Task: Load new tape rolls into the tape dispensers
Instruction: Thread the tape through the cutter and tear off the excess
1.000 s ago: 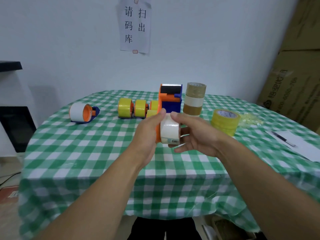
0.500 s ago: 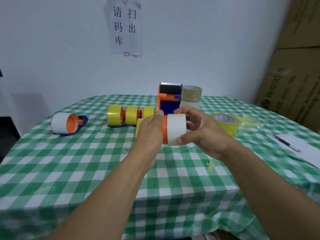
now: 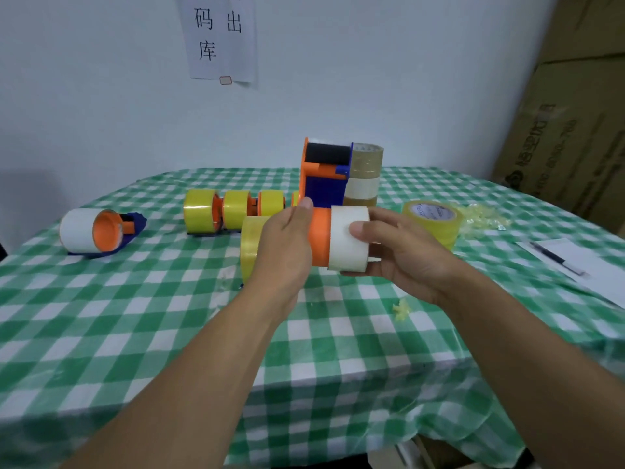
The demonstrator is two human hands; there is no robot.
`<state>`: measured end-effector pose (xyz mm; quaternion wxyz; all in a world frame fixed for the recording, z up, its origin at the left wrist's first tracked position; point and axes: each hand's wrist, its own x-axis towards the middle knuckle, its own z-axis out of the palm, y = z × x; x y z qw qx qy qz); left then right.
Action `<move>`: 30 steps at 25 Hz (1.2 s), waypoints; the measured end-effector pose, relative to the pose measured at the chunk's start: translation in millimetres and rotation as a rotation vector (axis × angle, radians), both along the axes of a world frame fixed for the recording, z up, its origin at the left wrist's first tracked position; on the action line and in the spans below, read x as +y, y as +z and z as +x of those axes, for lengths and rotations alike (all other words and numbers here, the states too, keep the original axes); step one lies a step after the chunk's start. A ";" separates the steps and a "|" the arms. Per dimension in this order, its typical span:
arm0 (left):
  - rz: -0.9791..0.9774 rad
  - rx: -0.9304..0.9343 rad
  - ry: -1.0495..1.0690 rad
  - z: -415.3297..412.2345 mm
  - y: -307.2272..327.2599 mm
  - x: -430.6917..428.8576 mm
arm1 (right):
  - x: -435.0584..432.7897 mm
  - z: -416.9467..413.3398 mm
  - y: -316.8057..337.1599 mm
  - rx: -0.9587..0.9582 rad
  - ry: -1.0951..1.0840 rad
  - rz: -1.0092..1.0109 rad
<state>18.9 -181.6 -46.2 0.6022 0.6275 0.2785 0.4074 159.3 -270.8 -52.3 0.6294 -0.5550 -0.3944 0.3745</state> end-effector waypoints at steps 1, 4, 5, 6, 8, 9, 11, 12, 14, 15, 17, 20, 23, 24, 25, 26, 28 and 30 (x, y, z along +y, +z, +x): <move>-0.003 -0.003 0.001 1.3 1.1 -0.4 | -1.7 2.0 0.2 -0.001 0.005 0.028; -0.011 0.009 0.000 4.5 3.3 -2.6 | -3.6 5.2 -0.8 0.010 -0.011 0.073; -0.013 0.008 -0.003 5.7 2.8 -2.9 | -3.2 5.0 -1.4 0.003 -0.023 0.070; -0.022 0.008 0.000 6.9 1.4 -2.4 | -2.1 4.7 -2.1 -0.011 -0.041 0.052; -0.035 0.012 0.021 7.0 -2.3 -1.9 | -0.1 4.0 -2.4 -0.039 -0.080 -0.005; -0.025 0.012 0.029 6.7 -4.4 -1.7 | 0.4 3.4 -1.9 -0.029 -0.090 -0.035; -0.004 -0.031 0.027 5.2 -6.1 0.1 | 1.0 2.1 -3.0 0.042 -0.086 -0.084; -0.016 -0.071 0.011 4.1 -4.4 0.5 | 1.6 1.9 -4.7 0.059 -0.102 -0.105; -0.024 -0.102 -0.009 2.4 1.1 3.0 | 3.1 2.7 -7.2 0.019 -0.156 -0.129; -0.018 -0.095 -0.012 2.1 2.9 4.2 | 3.5 4.4 -6.8 -0.006 -0.186 -0.127; -0.028 -0.085 -0.026 1.2 3.1 5.7 | 2.7 10.2 -1.8 -0.019 -0.246 -0.115; -0.063 -0.072 -0.045 -0.3 -0.7 6.5 | 0.7 22.2 10.6 -0.077 -0.311 -0.156; -0.096 -0.080 -0.059 4.2 -3.8 8.0 | 7.9 34.8 20.1 -0.195 -0.371 -0.215; -0.103 -0.081 -0.065 6.7 -4.6 9.0 | 12.7 39.8 22.3 -0.266 -0.393 -0.239; -0.111 -0.081 -0.070 9.8 -5.7 10.1 | 17.2 43.1 24.7 -0.342 -0.413 -0.261; -0.116 -0.082 -0.073 12.9 -6.6 11.3 | 21.9 45.9 27.5 -0.410 -0.423 -0.278; -0.127 -0.082 -0.070 18.5 -9.4 13.0 | 32.6 51.0 32.2 -0.510 -0.401 -0.301; -0.128 -0.078 -0.069 22.5 -12.9 14.6 | 43.6 53.7 35.0 -0.614 -0.368 -0.332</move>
